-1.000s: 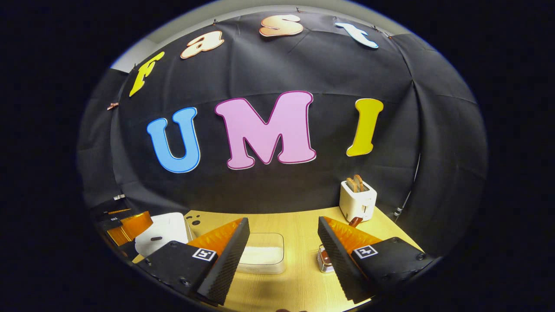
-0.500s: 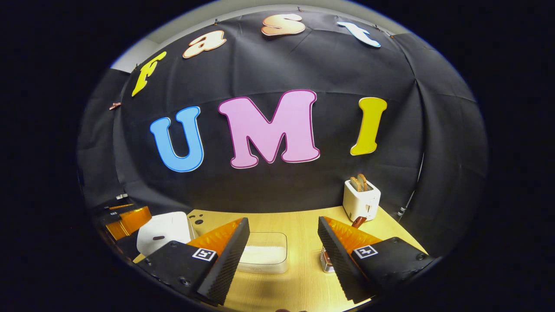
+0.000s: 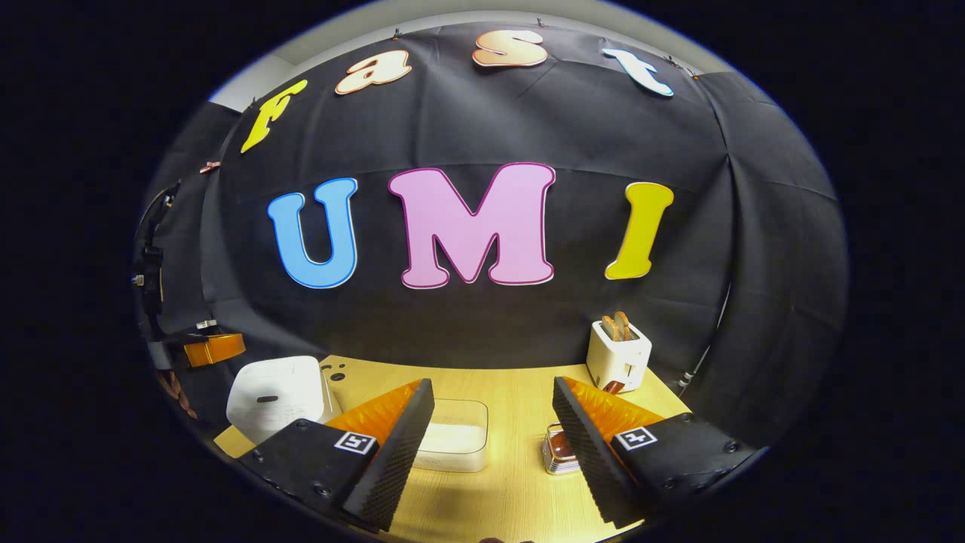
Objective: Close the left gripper, press the button to open the rice cooker; take a wooden spoon from the chopstick holder with the right hand, scoop a spoonful of rice and pour it into the rice cooker, then put the wooden spoon back into the chopstick holder.
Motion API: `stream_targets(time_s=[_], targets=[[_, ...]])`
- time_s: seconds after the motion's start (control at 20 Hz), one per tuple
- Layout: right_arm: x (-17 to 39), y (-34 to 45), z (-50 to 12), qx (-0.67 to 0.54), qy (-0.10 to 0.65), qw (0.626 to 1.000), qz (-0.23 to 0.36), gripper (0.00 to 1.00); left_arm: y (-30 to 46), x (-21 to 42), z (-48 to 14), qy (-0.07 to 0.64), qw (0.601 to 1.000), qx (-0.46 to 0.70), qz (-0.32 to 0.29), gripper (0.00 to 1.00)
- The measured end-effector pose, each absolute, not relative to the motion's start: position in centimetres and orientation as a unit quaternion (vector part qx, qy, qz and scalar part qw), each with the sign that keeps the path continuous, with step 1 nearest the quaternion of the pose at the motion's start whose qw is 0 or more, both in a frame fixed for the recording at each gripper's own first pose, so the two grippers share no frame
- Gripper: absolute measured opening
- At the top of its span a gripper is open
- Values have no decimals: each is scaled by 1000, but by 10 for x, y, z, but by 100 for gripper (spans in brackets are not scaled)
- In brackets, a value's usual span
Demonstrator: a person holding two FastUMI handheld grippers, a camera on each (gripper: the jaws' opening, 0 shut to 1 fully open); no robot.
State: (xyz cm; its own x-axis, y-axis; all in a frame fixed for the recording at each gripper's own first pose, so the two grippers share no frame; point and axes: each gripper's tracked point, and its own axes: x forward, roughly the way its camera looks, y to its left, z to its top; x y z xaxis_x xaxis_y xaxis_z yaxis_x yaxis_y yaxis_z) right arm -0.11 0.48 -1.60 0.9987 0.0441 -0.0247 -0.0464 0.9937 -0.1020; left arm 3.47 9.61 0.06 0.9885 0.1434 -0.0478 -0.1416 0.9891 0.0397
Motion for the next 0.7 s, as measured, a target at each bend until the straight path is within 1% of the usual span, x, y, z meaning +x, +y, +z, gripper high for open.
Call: stream_targets(time_s=[0.15,0.35,0.5,0.7], targets=[[-3,-4,-22,-45,20,999,9,98,119,48,-15,59,995,-8,79,5],[-8,-10,-30,-46,32,998,-6,99,138,65,-51,114,991,-14,74,5],[-12,-14,-37,-50,39,998,-14,98,146,72,-82,158,984,-50,72,5],[-14,-20,-43,-43,47,998,-31,99,155,74,-108,188,978,-48,75,5]])
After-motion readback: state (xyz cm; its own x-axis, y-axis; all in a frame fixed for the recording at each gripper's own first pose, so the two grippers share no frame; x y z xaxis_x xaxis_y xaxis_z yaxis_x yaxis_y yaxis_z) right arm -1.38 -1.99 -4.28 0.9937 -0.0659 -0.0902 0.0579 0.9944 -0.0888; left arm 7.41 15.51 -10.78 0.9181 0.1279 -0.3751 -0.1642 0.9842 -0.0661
